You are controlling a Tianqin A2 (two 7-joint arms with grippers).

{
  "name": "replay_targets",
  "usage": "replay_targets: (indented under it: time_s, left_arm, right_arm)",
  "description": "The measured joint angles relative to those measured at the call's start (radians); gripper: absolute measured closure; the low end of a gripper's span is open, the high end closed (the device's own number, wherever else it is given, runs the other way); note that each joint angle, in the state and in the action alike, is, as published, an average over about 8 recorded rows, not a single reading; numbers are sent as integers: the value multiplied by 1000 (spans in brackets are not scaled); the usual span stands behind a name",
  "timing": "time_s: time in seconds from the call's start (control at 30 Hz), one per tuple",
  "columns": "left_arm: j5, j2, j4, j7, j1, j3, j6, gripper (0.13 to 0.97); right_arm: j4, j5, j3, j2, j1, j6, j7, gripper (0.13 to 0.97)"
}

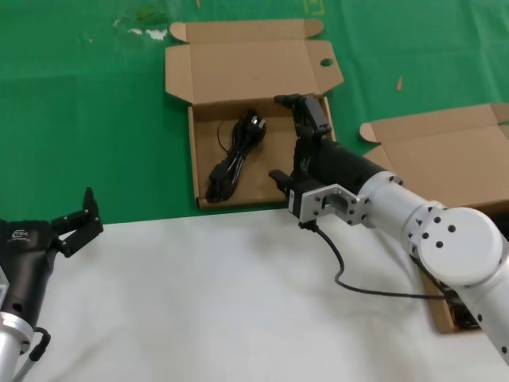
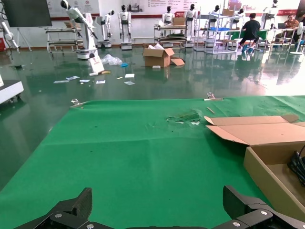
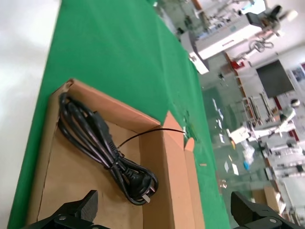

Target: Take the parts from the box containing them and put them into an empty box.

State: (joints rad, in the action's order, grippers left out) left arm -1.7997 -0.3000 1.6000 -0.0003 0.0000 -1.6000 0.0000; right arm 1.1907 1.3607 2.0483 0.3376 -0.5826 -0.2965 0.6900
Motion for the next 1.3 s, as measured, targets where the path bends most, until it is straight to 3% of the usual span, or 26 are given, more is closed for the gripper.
replay_targets:
  time_s: [1.3]
  left_arm:
    - [0, 0, 0, 0, 0, 0, 0, 132]
  right_arm:
    - [218, 234, -239, -20, 310, 158, -367, 129]
